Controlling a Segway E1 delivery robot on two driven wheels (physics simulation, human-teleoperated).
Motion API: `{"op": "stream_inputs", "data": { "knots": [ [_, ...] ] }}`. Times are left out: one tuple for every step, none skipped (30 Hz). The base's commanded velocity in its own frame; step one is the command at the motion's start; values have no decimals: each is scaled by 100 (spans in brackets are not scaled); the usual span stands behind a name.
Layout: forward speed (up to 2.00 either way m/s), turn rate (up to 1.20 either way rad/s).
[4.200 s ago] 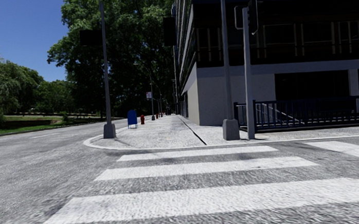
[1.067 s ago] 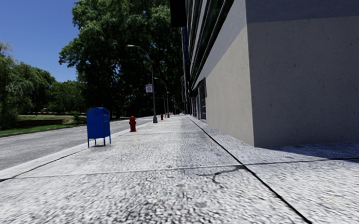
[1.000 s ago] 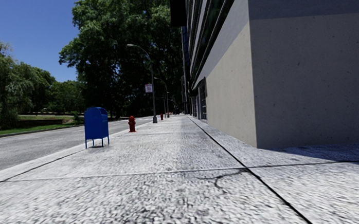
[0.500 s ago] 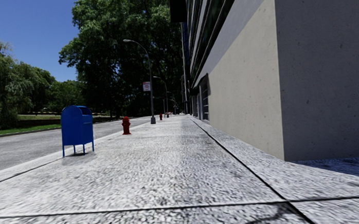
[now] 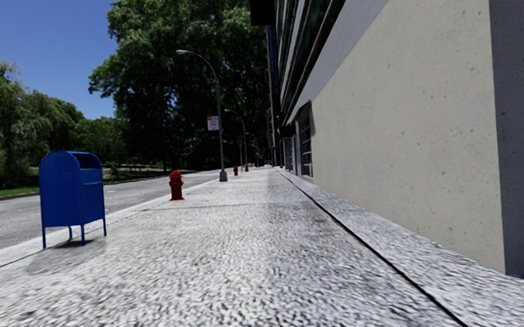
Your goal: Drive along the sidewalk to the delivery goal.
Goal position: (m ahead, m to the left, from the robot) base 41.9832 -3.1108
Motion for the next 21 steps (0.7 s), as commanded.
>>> {"op": "stream_inputs", "data": {
  "knots": [
    [200, 0],
    [200, 0],
    [200, 0],
    [200, 0],
    [200, 0],
    [200, 0],
    [200, 0],
    [200, 0],
    [200, 0],
    [200, 0],
    [200, 0],
    [200, 0],
    [200, 0],
    [200, 0],
    [200, 0],
    [200, 0],
    [200, 0],
    [200, 0],
    [200, 0],
    [200, 0],
    [200, 0]
  ]
}}
